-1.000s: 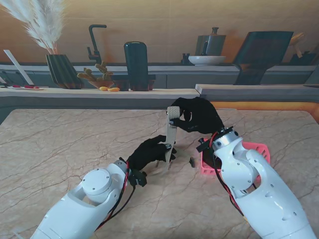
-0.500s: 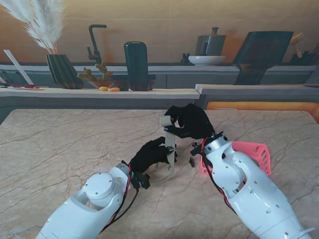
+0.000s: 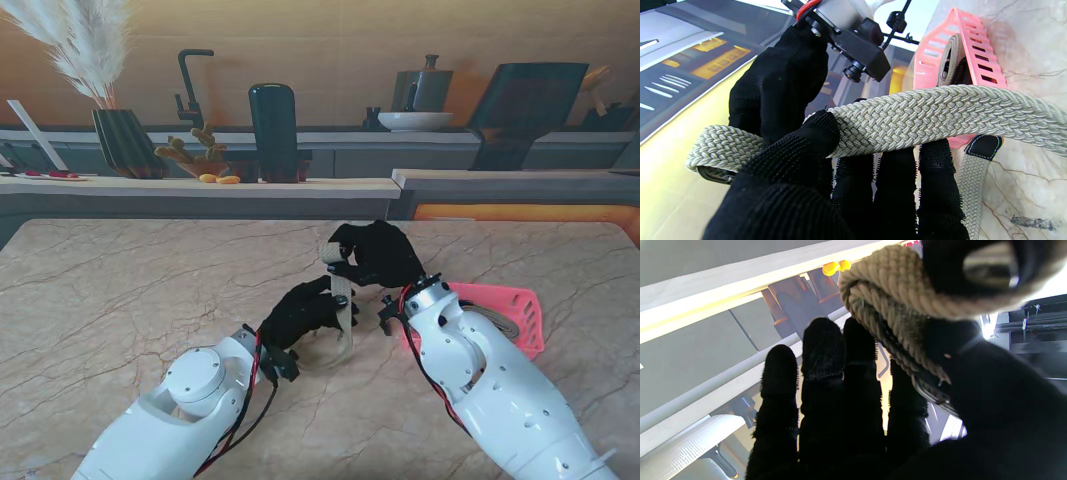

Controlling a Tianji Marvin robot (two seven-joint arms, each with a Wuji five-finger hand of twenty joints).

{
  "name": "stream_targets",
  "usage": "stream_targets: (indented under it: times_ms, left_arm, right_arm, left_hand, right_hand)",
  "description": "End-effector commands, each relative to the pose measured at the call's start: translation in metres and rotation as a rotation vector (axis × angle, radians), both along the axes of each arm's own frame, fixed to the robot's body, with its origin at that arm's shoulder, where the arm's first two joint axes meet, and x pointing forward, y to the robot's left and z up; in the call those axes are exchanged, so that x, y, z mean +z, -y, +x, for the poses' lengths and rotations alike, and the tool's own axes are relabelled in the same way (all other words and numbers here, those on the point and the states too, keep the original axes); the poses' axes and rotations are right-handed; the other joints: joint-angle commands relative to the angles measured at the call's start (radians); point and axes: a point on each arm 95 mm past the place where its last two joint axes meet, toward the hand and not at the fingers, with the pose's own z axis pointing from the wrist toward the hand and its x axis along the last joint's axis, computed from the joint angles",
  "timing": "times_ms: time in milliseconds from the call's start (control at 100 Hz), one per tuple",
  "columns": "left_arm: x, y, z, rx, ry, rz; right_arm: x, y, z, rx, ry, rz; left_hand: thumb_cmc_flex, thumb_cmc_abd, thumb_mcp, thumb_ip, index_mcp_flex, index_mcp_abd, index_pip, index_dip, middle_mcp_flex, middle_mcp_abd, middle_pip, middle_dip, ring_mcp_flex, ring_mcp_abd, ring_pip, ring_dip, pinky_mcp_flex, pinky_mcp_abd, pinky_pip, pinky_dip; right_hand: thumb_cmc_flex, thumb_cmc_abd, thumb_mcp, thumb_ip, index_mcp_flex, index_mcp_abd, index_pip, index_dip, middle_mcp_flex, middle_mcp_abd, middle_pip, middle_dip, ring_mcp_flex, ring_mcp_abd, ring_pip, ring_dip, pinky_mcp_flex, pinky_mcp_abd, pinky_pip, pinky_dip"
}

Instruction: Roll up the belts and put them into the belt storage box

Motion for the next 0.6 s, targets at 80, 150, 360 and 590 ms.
stream_targets:
  times_ms: [80, 150, 360, 590]
  left_arm:
    - [0.003, 0.004, -0.003, 0.036, -0.015, -0.016]
    - [0.003, 0.004, -0.003, 0.05, -0.025, -0.02]
    - [0.002, 0.003, -0.002, 0.073, -0.024, -0.042]
    - [0.003, -0.001, 0.0, 0.079, 0.005, -0.042]
  right_arm:
    - [-0.018, -0.005, -0.01, 0.006, -0.08, 0.022]
    - [-0.024, -0.004, -0.012, 0.007, -0.116, 0.024]
    - [-0.036, 0.002, -0.02, 0.056, -0.229, 0.028]
    - [-0.043, 0.009, -0.023, 0.098, -0.219, -0.038]
  left_hand:
    - [-0.006, 0.016, 0.003, -0.031, 0.013, -0.07, -0.038, -0.018, -0.012, -0.036, -0.031, -0.045, 0.0, -0.013, -0.02, -0.01, -0.002, 0.004, 0.014, 0.009]
    - [-0.024, 0.019, -0.013, -0.024, 0.004, -0.07, -0.05, -0.018, -0.032, -0.038, -0.029, -0.075, -0.011, -0.013, -0.031, -0.015, -0.006, 0.0, 0.015, 0.01]
    - [-0.414, -0.013, -0.059, 0.028, -0.06, -0.009, -0.2, -0.022, -0.168, -0.028, -0.023, -0.223, -0.08, -0.023, -0.091, -0.035, -0.034, 0.012, -0.02, 0.008]
    - [-0.687, -0.123, 0.005, -0.026, -0.122, 0.021, -0.275, -0.04, -0.22, -0.012, -0.033, -0.228, -0.101, -0.032, -0.138, -0.045, -0.044, 0.033, -0.053, 0.008]
  right_hand:
    - [0.014, 0.102, 0.073, -0.009, 0.057, -0.188, 0.174, 0.012, 0.015, -0.04, 0.046, -0.016, -0.013, -0.038, -0.03, -0.021, -0.029, -0.002, -0.008, -0.024]
    - [0.013, 0.108, 0.066, -0.009, 0.052, -0.183, 0.17, 0.009, 0.013, -0.04, 0.044, -0.018, -0.015, -0.036, -0.052, -0.032, -0.033, 0.002, -0.014, -0.029]
    - [-0.119, 0.14, -0.001, 0.007, -0.036, -0.097, 0.075, 0.051, -0.097, -0.005, -0.008, -0.006, -0.106, -0.019, -0.181, -0.063, -0.088, 0.025, -0.1, -0.023]
    - [-0.205, 0.088, -0.056, 0.069, -0.055, -0.041, -0.142, 0.212, -0.174, 0.0, -0.061, -0.008, -0.151, -0.018, -0.262, -0.084, -0.096, 0.035, -0.166, 0.016]
